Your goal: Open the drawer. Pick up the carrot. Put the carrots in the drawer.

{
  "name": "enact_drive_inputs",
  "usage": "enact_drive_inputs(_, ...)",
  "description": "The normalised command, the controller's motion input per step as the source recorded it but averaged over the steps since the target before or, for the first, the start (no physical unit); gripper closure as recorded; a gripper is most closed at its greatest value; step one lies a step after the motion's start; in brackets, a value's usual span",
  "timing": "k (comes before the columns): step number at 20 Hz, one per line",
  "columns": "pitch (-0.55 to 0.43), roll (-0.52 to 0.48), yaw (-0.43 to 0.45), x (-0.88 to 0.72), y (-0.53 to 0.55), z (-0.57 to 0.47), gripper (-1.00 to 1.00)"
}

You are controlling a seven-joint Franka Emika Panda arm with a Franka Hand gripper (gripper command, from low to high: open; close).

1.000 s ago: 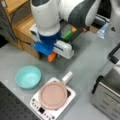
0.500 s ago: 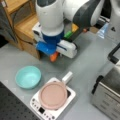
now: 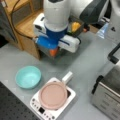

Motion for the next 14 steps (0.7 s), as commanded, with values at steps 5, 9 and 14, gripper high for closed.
enact_drive_inputs(5, -0.079, -0.226, 0.430, -0.20, -0.06, -0.08, 1.00)
enact_drive_inputs(9, -0.141, -0.139, 0.602, -0.12, -0.13, -0.10, 1.00)
enact_drive_inputs(14, -0.215, 0.055, 0.663, -0.14, -0.28, -0.14, 1.00)
